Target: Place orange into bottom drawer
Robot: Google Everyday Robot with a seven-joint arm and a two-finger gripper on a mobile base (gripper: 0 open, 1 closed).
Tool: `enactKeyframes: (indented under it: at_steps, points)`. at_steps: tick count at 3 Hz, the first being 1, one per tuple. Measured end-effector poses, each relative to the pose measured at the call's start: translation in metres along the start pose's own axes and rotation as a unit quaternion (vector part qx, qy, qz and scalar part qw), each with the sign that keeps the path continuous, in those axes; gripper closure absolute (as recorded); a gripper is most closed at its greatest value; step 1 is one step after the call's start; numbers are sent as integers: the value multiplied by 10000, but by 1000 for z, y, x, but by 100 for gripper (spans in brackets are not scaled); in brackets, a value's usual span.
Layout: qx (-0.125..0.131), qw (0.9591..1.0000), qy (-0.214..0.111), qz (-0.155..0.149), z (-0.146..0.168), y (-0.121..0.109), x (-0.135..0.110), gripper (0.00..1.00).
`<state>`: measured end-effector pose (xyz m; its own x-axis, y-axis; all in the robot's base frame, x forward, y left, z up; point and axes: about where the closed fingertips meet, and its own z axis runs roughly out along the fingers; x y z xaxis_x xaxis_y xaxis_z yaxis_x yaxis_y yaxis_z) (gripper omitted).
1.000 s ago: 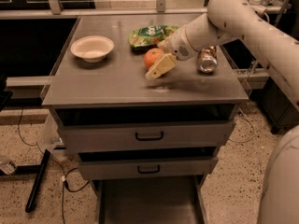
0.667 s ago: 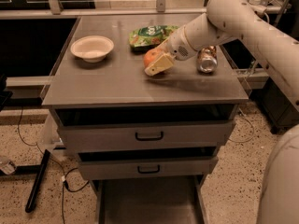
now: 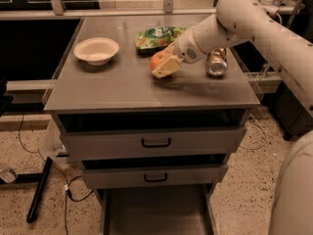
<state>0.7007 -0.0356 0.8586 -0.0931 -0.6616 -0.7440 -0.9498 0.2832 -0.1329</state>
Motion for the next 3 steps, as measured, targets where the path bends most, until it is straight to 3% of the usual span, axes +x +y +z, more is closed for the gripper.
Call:
enactKeyframes:
  at_steps: [1,2,3]
  points:
    - [0,10000,0,0,0,0,0,100]
    - [-36,10000,29,-59,-8,2,-2,100]
    - [-29,9998,-104,-171,-31,18,1,100]
